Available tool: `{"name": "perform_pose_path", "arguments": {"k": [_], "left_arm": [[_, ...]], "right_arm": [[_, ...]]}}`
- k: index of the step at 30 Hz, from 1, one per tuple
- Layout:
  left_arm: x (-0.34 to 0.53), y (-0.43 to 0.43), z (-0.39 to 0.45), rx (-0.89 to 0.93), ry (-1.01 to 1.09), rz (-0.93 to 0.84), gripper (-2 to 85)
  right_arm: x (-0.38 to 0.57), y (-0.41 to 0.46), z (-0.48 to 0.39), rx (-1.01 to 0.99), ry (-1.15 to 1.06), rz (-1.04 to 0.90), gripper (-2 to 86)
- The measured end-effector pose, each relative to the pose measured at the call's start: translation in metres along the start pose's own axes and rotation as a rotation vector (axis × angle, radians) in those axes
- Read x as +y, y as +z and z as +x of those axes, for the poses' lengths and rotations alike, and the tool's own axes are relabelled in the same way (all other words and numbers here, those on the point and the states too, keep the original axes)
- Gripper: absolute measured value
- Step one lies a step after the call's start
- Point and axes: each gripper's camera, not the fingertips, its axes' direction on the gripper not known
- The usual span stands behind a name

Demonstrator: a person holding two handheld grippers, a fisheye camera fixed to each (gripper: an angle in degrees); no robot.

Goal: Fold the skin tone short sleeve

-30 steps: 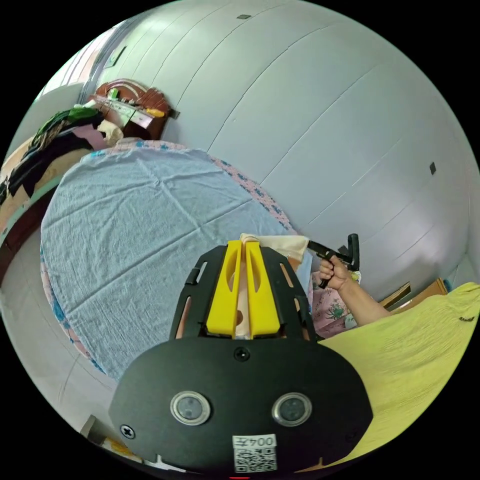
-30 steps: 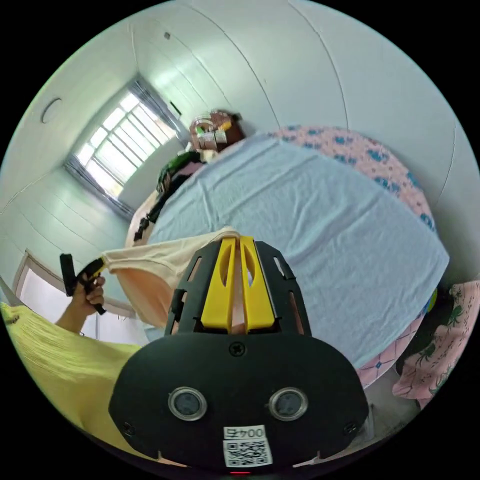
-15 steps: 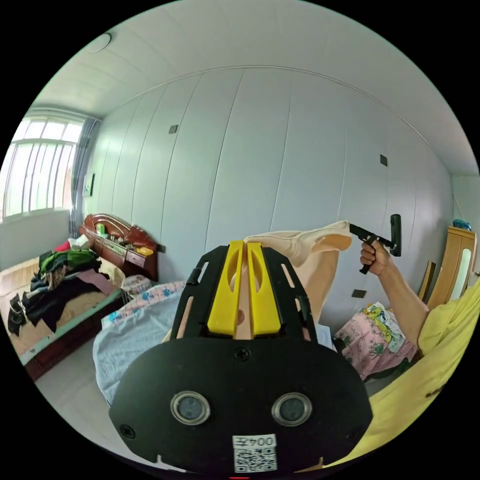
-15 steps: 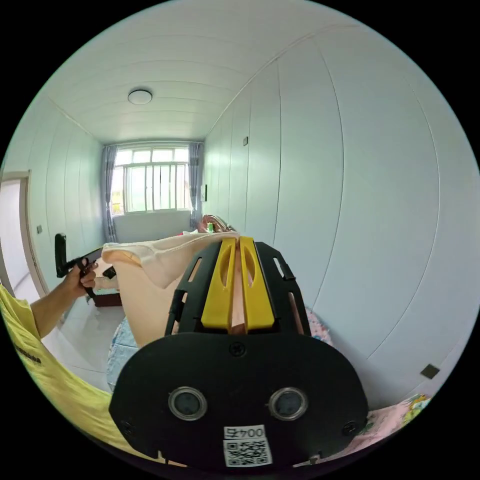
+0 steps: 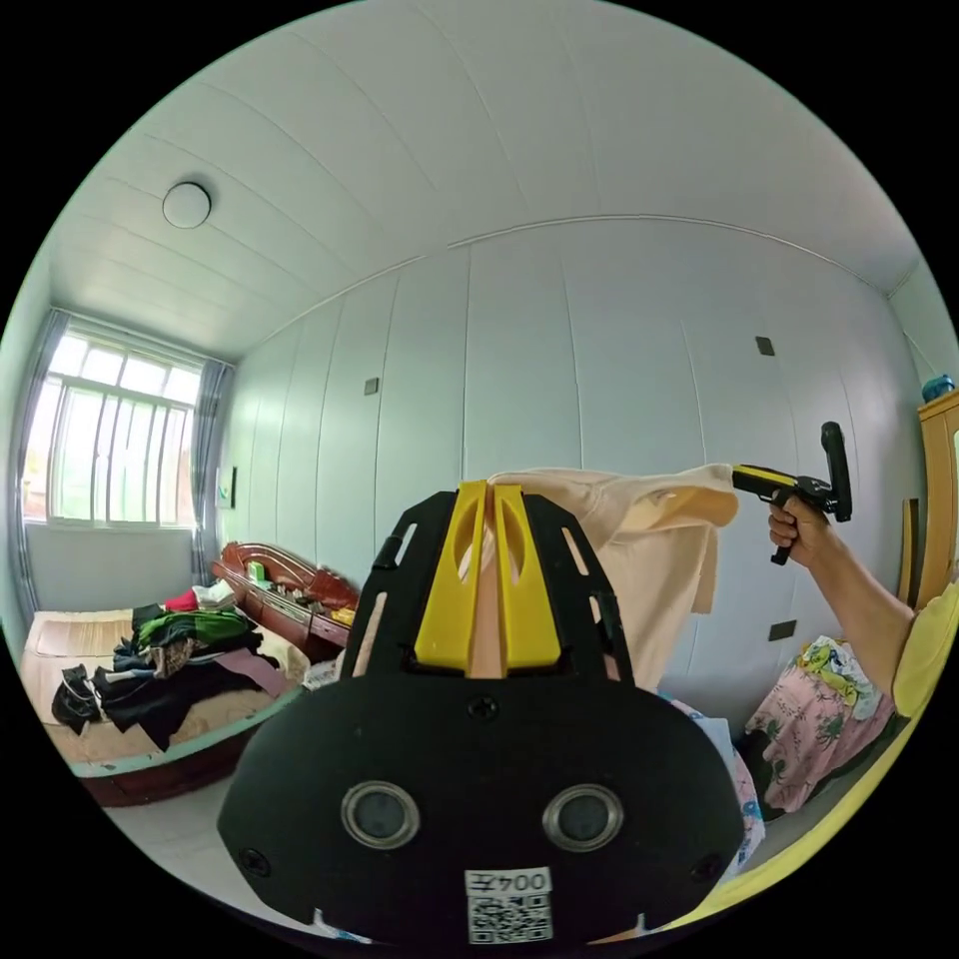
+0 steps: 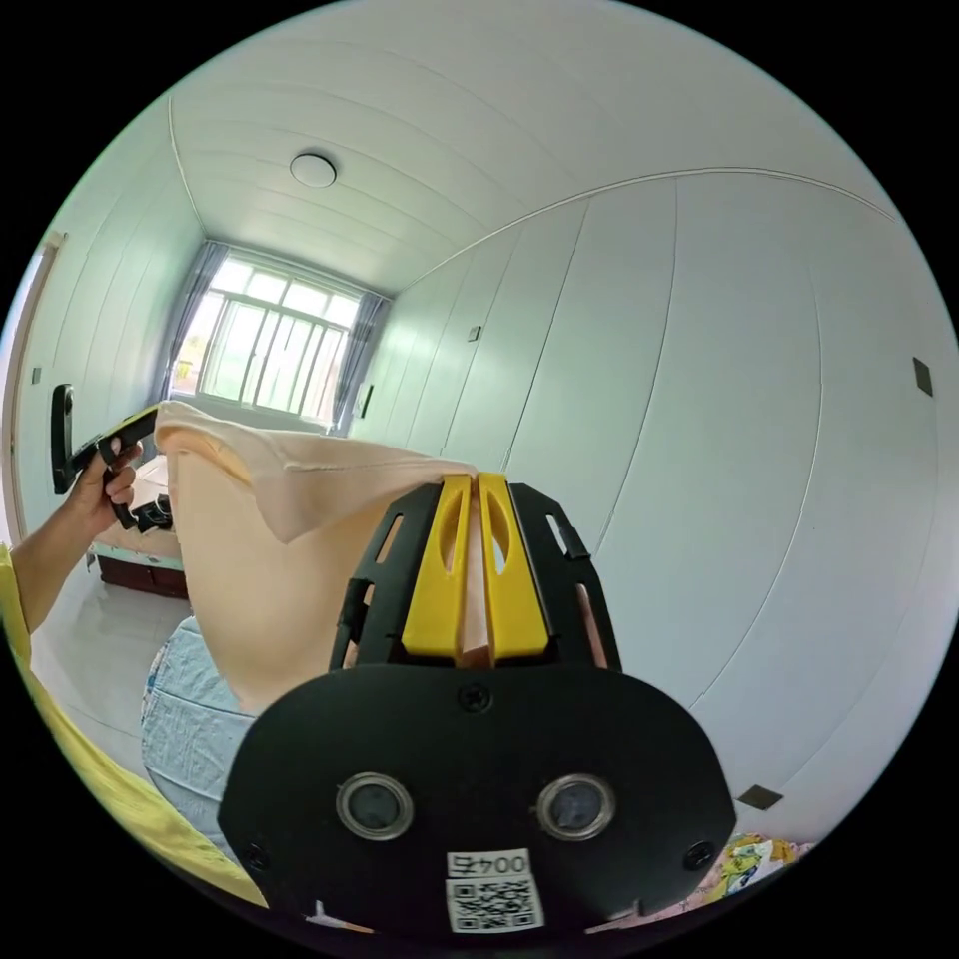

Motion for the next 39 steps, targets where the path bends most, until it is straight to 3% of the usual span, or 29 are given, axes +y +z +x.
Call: {"name": "perform_pose_path", "arguments": {"k": [10,23,29,35,39], "left_arm": [[-0.015,-0.072,0.022,-0.037,0.097,0.045,1.1],[-0.029,-0.069,0.027,0.000,0.132,0.001,1.3],[0.003,0.008,0.025,0.003,0.141,-0.104,1.3],[0.066,0.145,0.032,-0.113,0.239,-0.278,1.3],[0.128,0.260,0.026,-0.187,0.282,-0.436,1.3]], "right_arm": [[-0.012,-0.097,-0.043,-0.010,-0.065,0.109,-0.9],[-0.055,-0.120,-0.097,0.012,-0.160,-0.009,-0.2],[-0.058,-0.059,-0.114,0.061,-0.146,-0.163,0.2],[-0.042,0.068,-0.117,0.108,-0.153,-0.364,0.4],[-0.026,0.185,-0.107,0.017,-0.097,-0.488,0.5]]}}
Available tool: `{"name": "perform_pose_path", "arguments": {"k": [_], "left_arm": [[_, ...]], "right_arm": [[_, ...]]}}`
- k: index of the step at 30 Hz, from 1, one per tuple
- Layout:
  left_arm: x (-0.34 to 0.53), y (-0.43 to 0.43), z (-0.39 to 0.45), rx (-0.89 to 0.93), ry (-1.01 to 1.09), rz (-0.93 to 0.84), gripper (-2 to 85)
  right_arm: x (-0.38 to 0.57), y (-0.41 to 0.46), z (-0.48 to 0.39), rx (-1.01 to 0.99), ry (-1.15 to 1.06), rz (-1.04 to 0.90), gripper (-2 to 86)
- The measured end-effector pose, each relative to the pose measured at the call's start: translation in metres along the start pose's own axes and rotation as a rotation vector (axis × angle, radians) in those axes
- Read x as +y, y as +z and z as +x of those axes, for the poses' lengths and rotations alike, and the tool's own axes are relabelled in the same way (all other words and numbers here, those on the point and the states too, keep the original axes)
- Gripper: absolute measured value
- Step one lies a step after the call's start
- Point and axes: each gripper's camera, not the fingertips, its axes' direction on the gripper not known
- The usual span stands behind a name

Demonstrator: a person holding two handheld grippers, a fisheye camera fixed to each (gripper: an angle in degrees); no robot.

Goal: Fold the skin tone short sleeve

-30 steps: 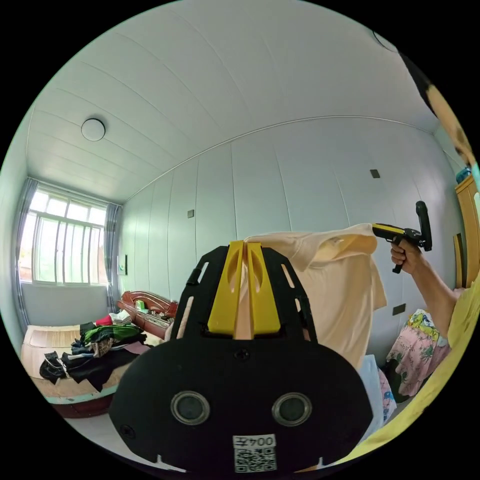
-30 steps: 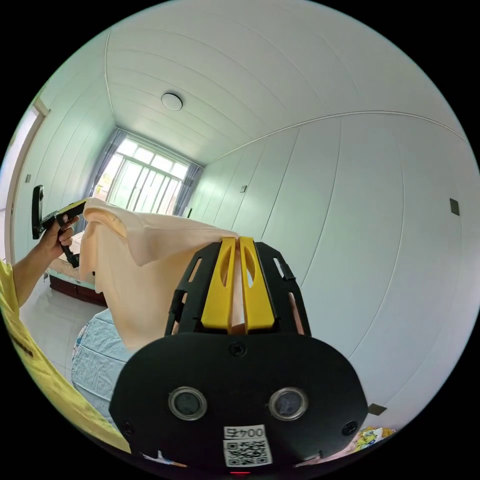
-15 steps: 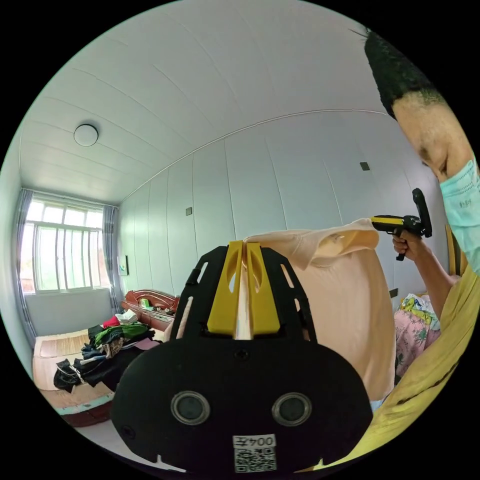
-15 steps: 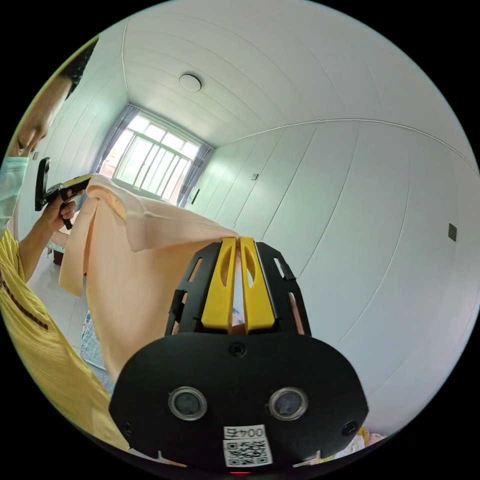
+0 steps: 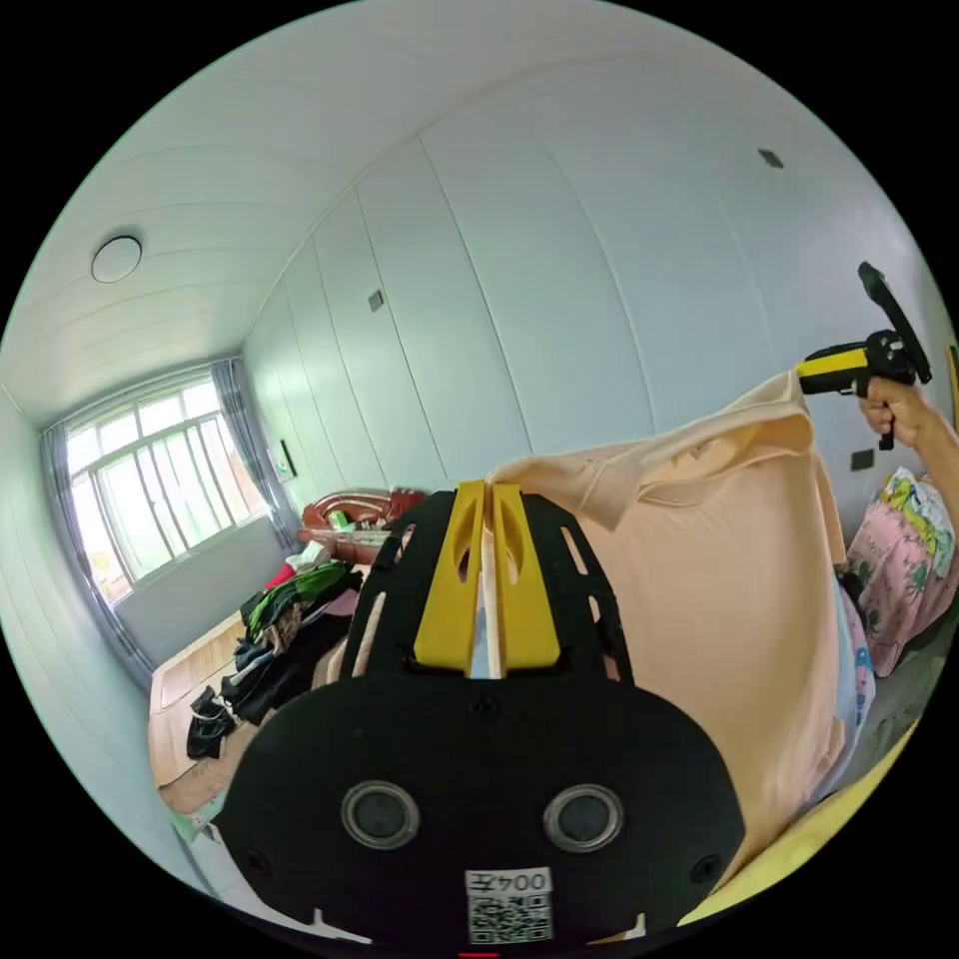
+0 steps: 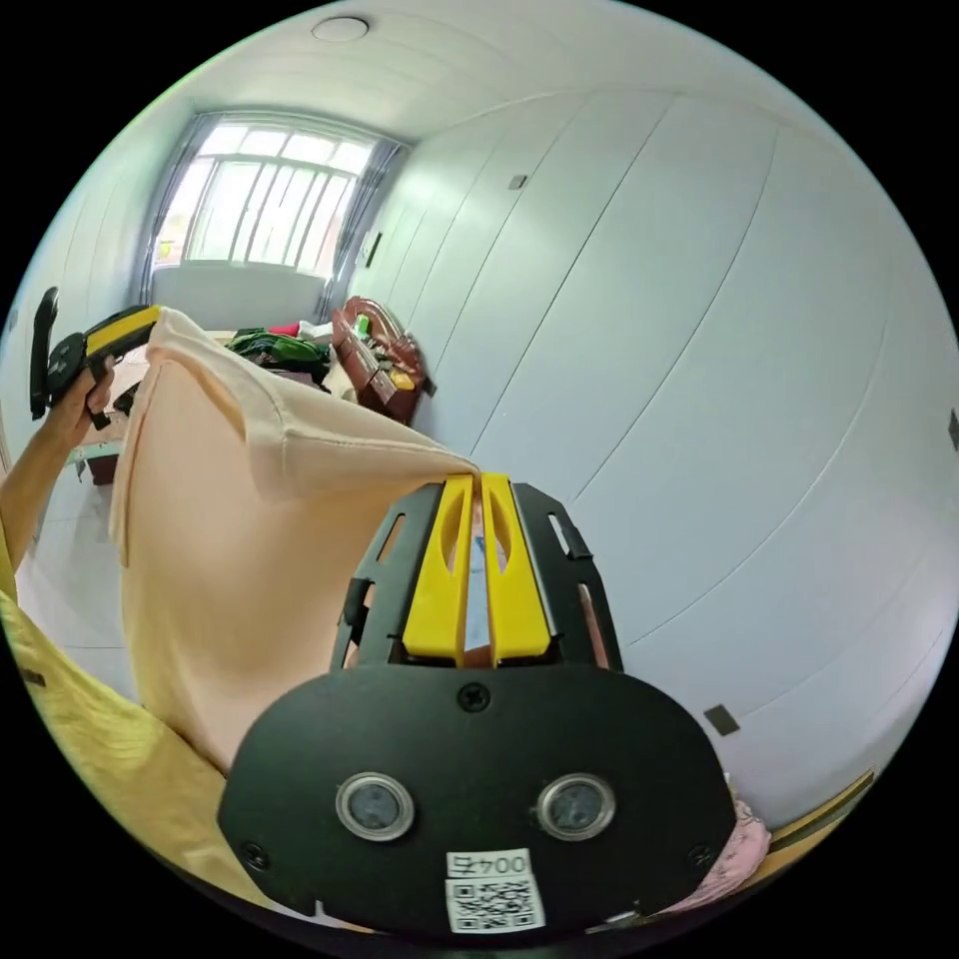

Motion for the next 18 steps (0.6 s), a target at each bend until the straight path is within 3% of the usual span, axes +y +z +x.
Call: {"name": "perform_pose_path", "arguments": {"k": [10,18], "left_arm": [[0.065,0.311,0.061,0.031,0.087,-0.484,1.2],[0.145,0.479,0.109,-0.039,0.254,-0.823,2.5]], "right_arm": [[-0.051,0.312,-0.009,-0.190,0.073,-0.347,0.8],[-0.062,0.483,-0.030,-0.297,0.218,-0.569,3.2]]}}
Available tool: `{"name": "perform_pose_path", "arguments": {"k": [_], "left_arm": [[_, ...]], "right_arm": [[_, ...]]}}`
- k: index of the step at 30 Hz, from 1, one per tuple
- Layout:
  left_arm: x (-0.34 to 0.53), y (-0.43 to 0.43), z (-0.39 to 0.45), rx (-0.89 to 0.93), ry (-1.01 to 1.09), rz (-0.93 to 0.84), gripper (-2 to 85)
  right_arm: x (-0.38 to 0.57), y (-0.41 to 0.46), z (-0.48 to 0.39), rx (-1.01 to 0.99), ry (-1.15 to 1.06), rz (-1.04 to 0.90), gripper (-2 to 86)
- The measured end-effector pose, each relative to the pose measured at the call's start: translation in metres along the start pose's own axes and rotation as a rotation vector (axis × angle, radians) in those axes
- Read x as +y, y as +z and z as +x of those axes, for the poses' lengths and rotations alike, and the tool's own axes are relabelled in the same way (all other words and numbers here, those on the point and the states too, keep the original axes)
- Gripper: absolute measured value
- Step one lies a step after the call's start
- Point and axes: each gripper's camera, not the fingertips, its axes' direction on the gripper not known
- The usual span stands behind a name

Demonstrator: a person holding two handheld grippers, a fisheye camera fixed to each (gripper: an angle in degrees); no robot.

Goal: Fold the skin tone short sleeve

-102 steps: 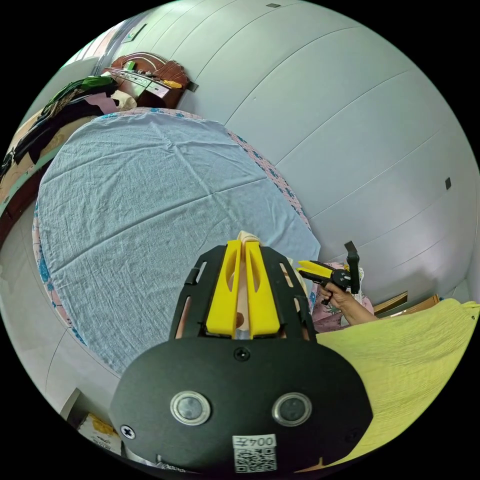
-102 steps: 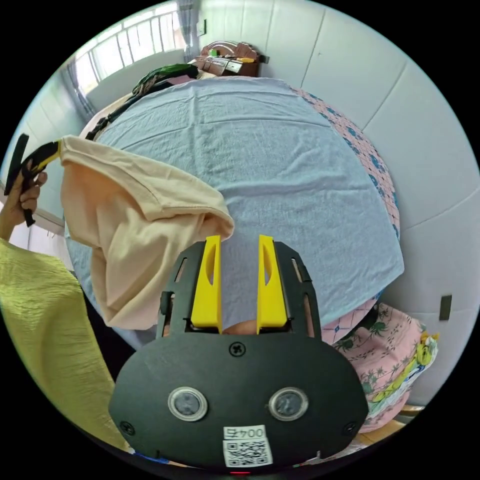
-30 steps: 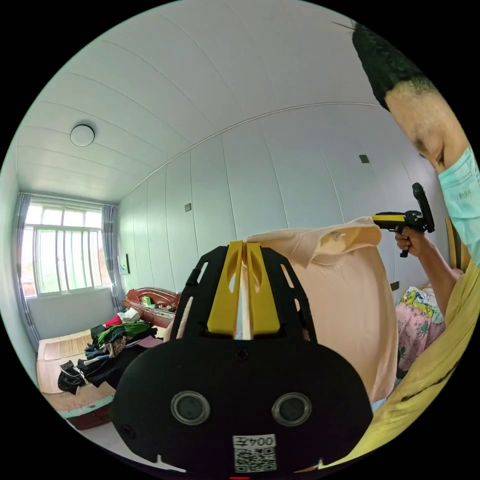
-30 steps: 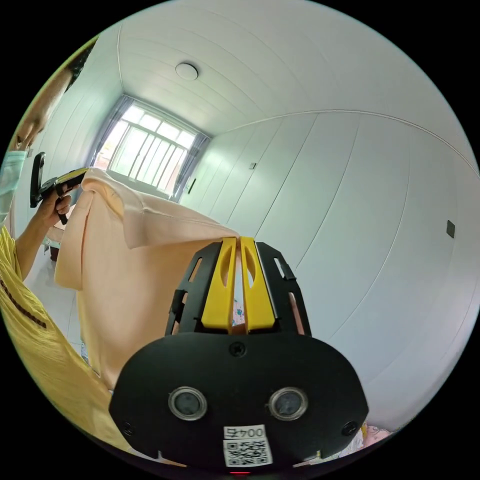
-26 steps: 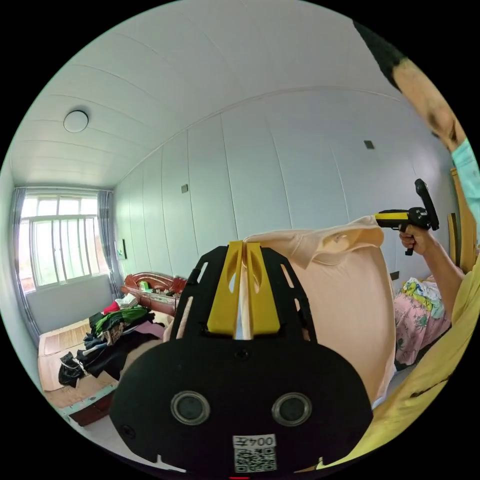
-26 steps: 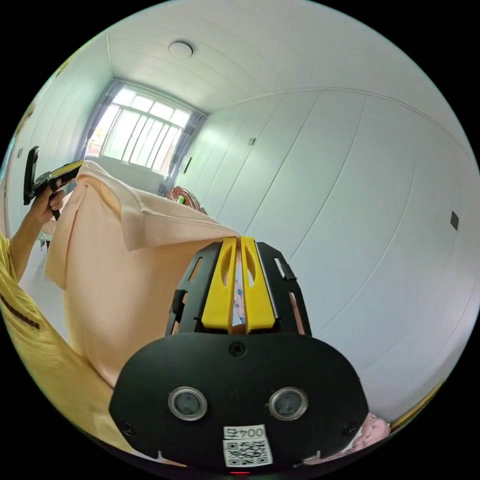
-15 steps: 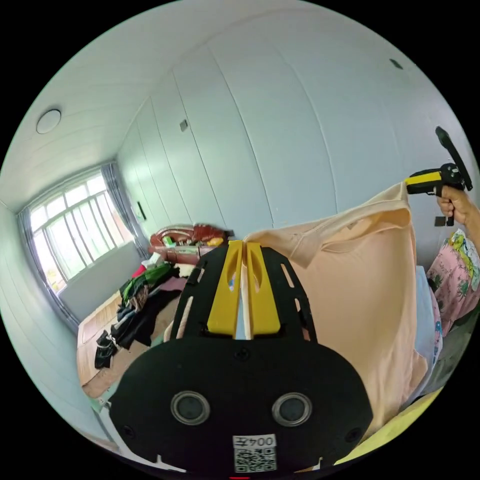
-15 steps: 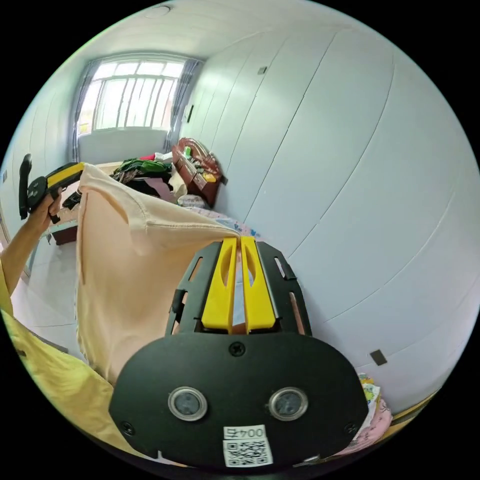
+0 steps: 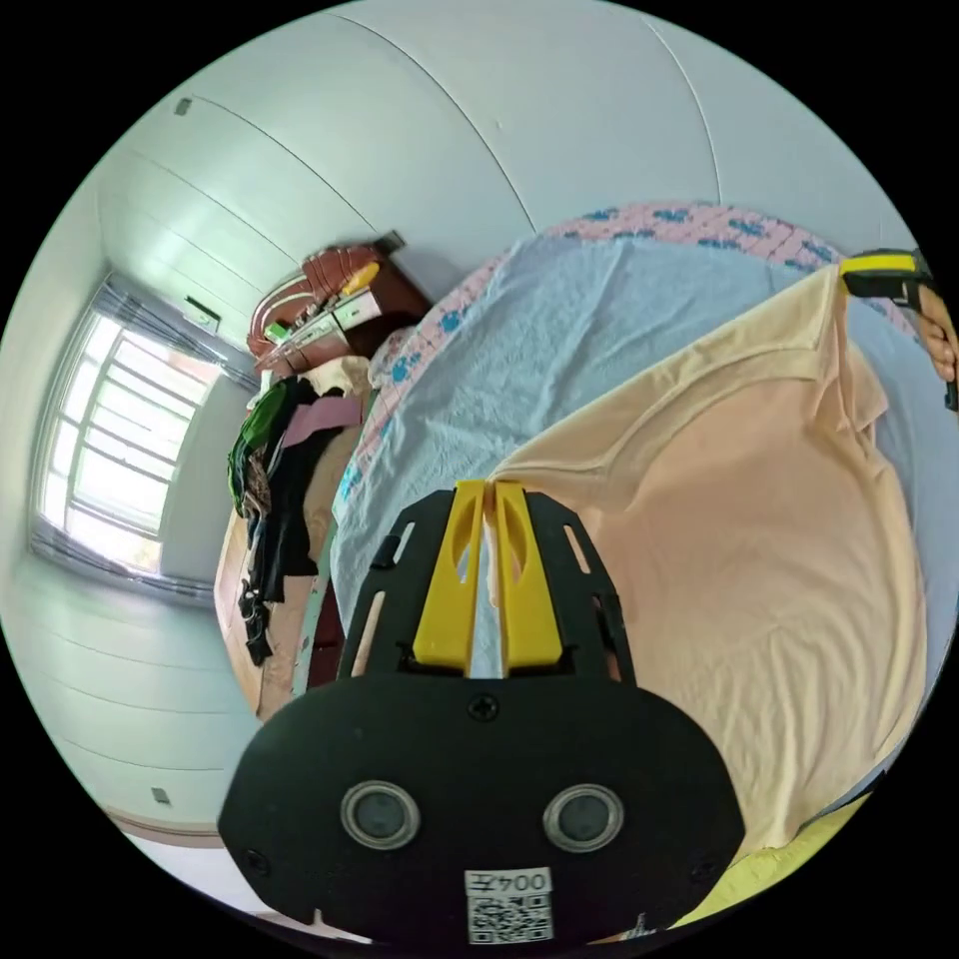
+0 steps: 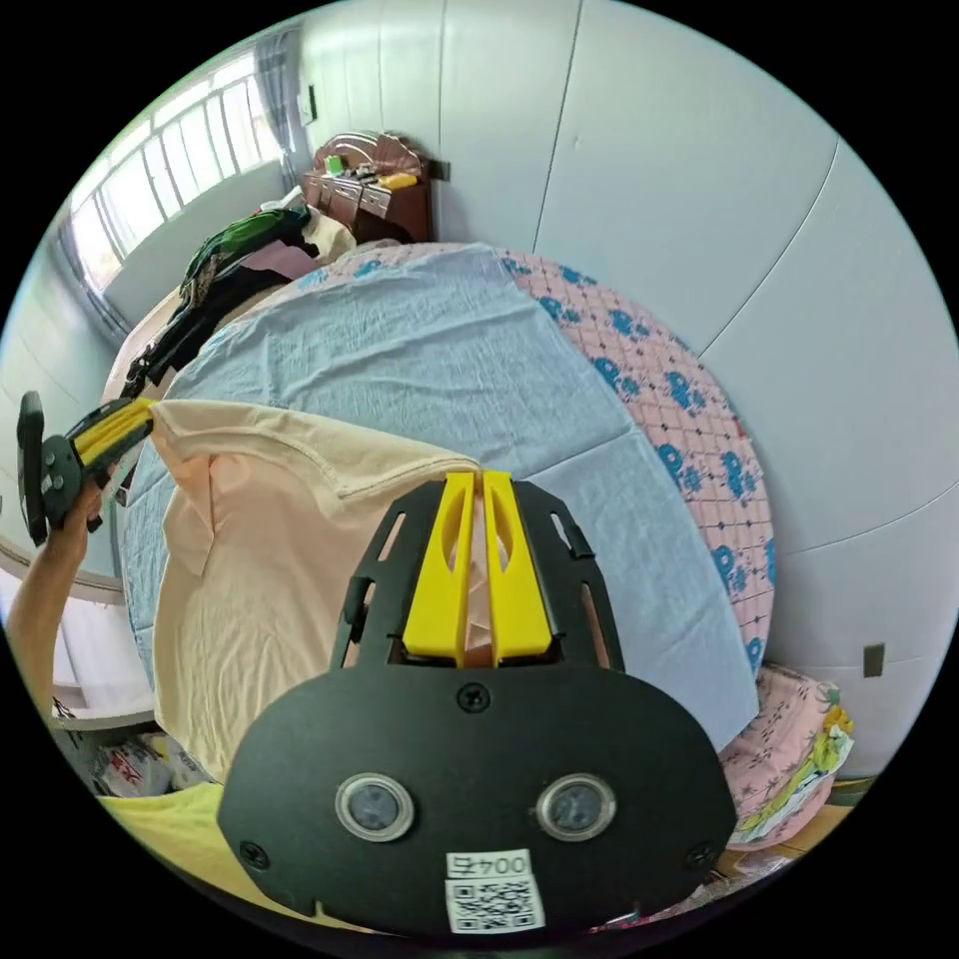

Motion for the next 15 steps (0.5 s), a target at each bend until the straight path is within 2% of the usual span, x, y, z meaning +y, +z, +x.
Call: {"name": "perform_pose_path", "arguments": {"k": [3,7,11,15], "left_arm": [[-0.007,0.035,-0.007,0.027,-0.048,-0.032,4.2],[-0.002,0.050,-0.044,0.111,-0.165,0.046,8.2],[0.034,0.050,-0.092,0.225,-0.273,0.138,10.2],[0.120,0.061,-0.131,0.325,-0.286,0.180,8.7]], "right_arm": [[-0.029,0.021,0.004,-0.025,0.051,-0.040,9.1],[-0.053,0.009,0.026,-0.102,0.145,0.040,13.0],[-0.047,-0.020,0.032,-0.194,0.145,0.097,11.6],[0.003,-0.031,0.001,-0.311,0.055,-0.016,8.0]]}}
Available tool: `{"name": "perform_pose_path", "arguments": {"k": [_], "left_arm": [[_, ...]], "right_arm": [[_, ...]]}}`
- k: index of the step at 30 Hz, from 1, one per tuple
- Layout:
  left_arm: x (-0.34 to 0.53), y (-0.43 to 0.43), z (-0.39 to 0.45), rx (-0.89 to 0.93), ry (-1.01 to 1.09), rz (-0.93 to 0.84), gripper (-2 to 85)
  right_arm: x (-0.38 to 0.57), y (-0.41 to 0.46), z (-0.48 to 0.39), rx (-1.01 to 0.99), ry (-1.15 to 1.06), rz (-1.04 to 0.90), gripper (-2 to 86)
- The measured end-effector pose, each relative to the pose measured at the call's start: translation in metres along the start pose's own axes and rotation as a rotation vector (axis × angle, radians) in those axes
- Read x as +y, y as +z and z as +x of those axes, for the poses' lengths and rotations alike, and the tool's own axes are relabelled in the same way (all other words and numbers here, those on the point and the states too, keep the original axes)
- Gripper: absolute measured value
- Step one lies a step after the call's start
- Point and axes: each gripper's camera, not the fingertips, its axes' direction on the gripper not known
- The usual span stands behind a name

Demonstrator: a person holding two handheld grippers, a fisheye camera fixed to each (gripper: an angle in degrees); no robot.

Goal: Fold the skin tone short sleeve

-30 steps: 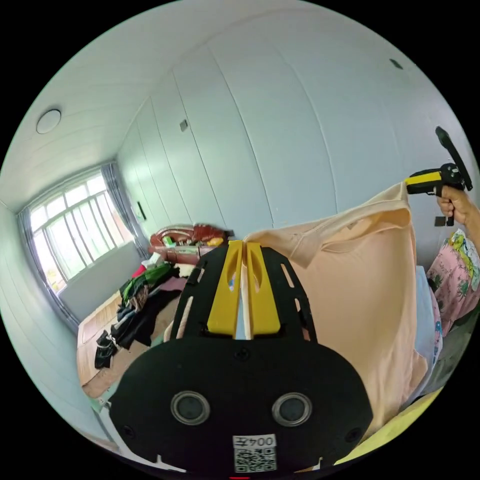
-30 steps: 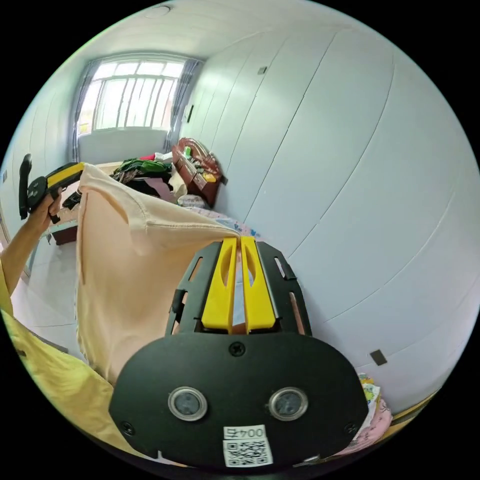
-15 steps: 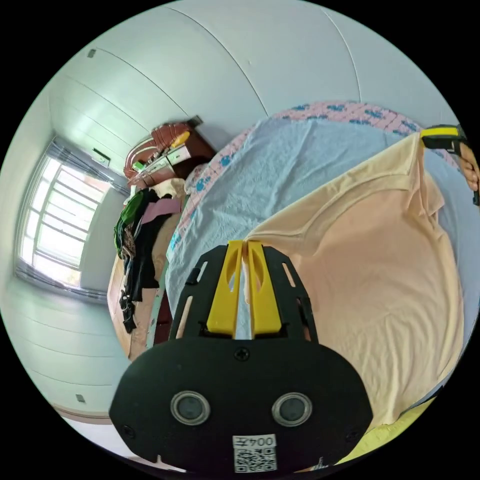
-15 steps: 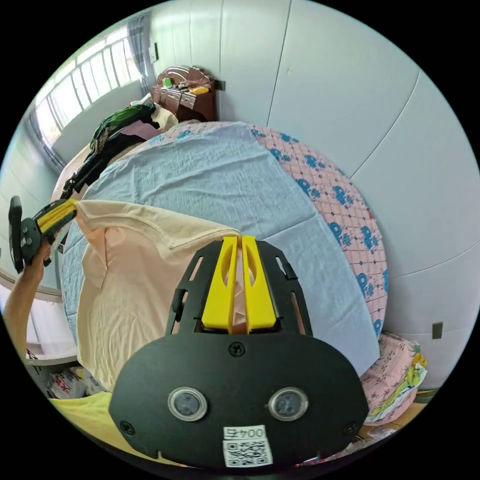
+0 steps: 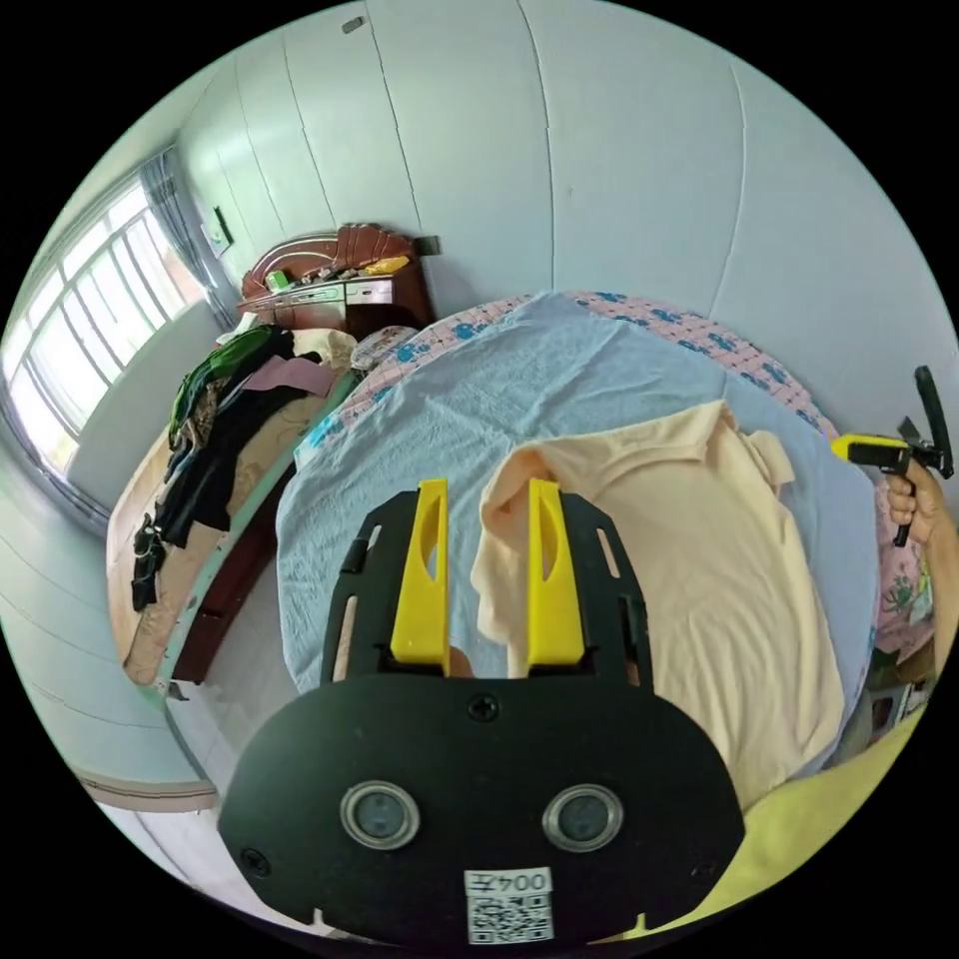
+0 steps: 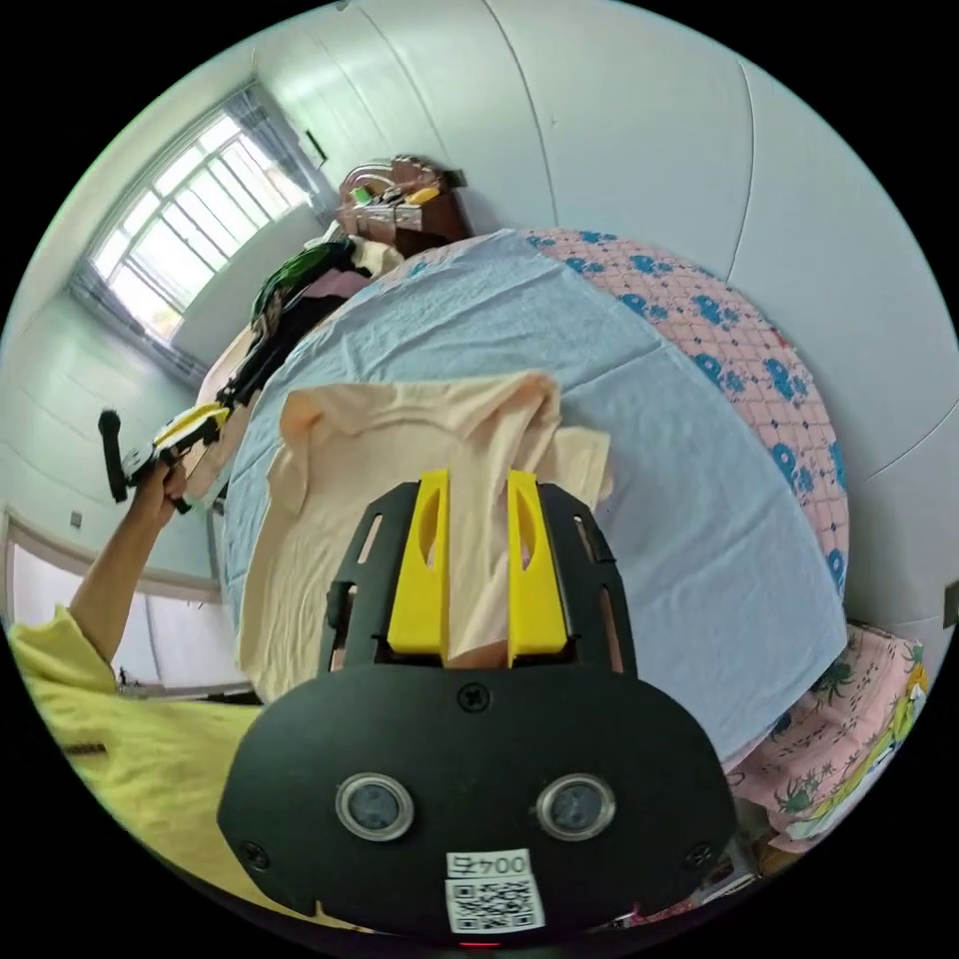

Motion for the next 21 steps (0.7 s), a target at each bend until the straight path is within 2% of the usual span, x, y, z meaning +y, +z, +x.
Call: {"name": "perform_pose_path", "arguments": {"k": [3,7,13,18,21], "left_arm": [[0.071,-0.001,-0.041,0.071,-0.008,-0.054,5.3],[0.171,0.013,-0.090,0.214,-0.051,-0.159,2.4],[0.272,0.034,-0.143,0.313,-0.060,-0.249,1.3],[0.335,0.065,-0.188,0.484,-0.197,-0.317,1.7],[0.373,0.086,-0.211,0.594,-0.253,-0.349,2.3]], "right_arm": [[0.055,0.027,-0.033,-0.015,0.018,-0.187,5.3],[0.119,0.065,-0.072,0.094,0.095,-0.352,1.2],[0.140,0.116,-0.118,0.275,0.080,-0.513,-0.5],[0.119,0.131,-0.147,0.386,0.009,-0.543,-0.6],[0.113,0.134,-0.152,0.387,0.041,-0.537,-0.7]]}}
